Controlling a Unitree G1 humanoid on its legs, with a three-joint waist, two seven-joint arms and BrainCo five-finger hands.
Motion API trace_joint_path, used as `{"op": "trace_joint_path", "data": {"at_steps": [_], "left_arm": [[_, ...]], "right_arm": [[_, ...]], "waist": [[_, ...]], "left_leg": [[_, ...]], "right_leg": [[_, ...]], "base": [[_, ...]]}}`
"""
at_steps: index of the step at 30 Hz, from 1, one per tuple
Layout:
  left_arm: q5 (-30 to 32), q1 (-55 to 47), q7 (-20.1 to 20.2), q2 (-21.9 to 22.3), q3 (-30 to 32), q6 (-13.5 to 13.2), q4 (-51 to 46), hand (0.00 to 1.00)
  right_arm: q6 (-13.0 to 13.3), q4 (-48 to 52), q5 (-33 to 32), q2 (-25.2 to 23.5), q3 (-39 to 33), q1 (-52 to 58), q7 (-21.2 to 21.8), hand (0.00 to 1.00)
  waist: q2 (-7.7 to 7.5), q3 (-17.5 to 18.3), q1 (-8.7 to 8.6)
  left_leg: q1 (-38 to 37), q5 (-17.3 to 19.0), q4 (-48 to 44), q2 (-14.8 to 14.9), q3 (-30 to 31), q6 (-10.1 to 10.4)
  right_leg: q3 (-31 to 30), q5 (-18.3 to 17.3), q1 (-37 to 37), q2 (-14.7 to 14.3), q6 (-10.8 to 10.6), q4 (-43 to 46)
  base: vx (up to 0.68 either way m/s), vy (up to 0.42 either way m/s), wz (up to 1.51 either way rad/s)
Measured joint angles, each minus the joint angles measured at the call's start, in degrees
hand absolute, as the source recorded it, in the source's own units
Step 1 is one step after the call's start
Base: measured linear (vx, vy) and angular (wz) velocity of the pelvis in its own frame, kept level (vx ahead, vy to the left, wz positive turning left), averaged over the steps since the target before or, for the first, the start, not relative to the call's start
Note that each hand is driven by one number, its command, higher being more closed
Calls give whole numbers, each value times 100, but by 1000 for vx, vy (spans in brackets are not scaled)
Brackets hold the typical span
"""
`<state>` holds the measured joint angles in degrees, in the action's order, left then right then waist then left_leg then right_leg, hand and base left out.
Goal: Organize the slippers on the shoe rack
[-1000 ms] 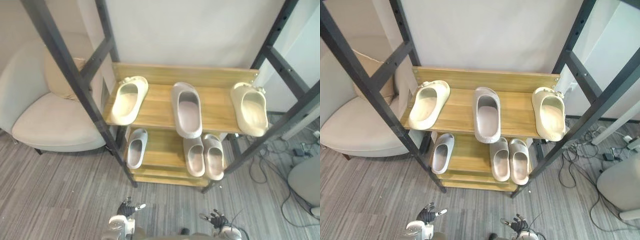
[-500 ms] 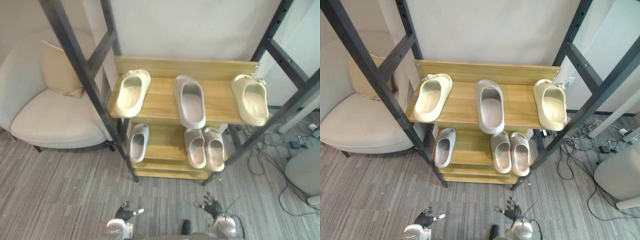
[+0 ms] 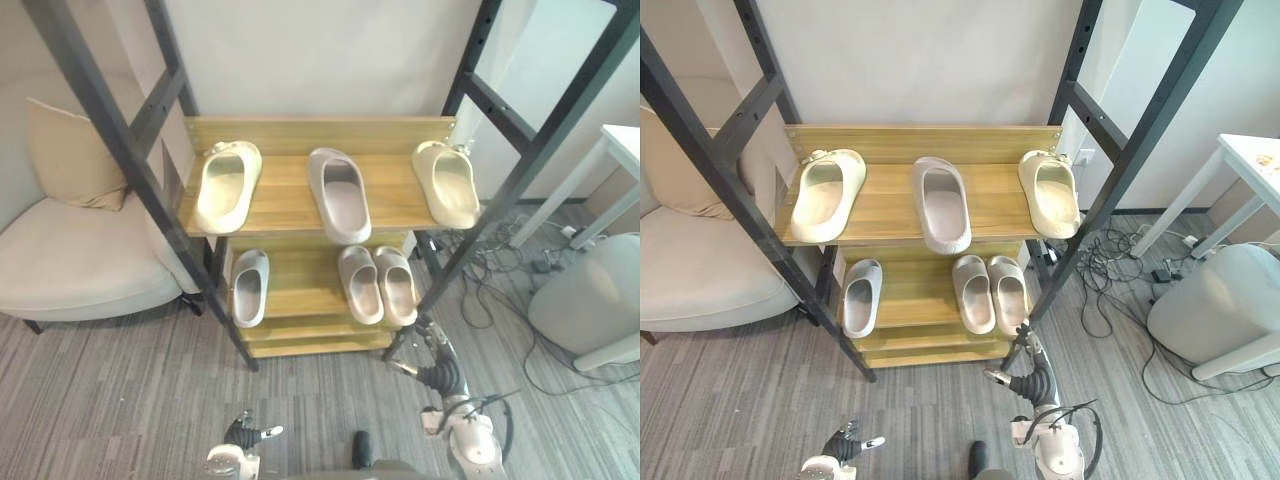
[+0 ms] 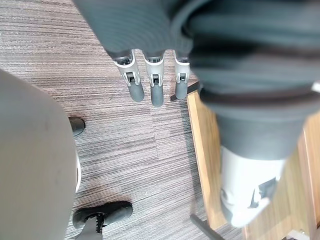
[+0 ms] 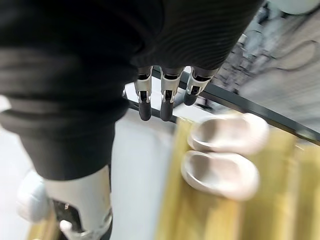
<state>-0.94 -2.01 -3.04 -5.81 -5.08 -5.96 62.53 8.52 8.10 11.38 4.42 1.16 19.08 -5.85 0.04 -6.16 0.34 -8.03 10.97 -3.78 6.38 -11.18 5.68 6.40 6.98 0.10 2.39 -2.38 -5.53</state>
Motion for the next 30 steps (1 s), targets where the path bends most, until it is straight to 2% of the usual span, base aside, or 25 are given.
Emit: {"op": "trace_joint_path", "data": {"at_steps": [4, 9, 15, 19, 24, 30], "left_arm": [[90, 10, 95, -5, -50, -13, -4, 0], [90, 9, 110, -3, -46, -52, -25, 0], [85, -18, 109, -1, -31, -78, -212, 0], [85, -55, 108, 1, -27, -84, -281, 0], [82, -91, 111, -4, -33, -89, -389, 0], [60, -96, 106, -56, -33, -96, -514, 0]], "right_arm": [[1, 414, 124, 142, -479, -912, -355, 0], [6, 474, 218, 750, -627, -2359, -694, 0], [0, 309, 219, 946, -769, -2992, -899, 0], [-40, -283, 222, 1129, -773, -3444, -1052, 0], [-230, -1219, 212, 1426, -769, -4187, -1100, 0], [-406, -2641, 100, 1947, -532, -5602, -1120, 0]], "waist": [[1, 7, 9], [-2, 7, 92], [-37, -9, 214], [-62, -18, 234], [-116, -52, 280], [-214, -103, 322]], "left_leg": [[2, -8, 55, -39, 82, -15], [60, -34, 68, -70, 223, -58], [172, -86, 66, -91, 428, -87], [225, -123, 82, -128, 549, -107], [245, -179, 170, -174, 589, -135], [512, -220, 140, -238, 710, -165]], "right_leg": [[90, -10, 7, 41, -16, 29], [202, -19, 10, 80, -28, 31], [379, -27, 5, 121, -37, 31], [469, -34, 3, 164, -47, 32], [504, -36, -33, 209, -50, 35], [590, -12, -259, 278, -57, 38]], "base": [[43, 30, 8], [-7, 13, 11], [-30, -6, 18], [-26, 8, 14], [-4, 13, 4], [27, 17, 9]]}}
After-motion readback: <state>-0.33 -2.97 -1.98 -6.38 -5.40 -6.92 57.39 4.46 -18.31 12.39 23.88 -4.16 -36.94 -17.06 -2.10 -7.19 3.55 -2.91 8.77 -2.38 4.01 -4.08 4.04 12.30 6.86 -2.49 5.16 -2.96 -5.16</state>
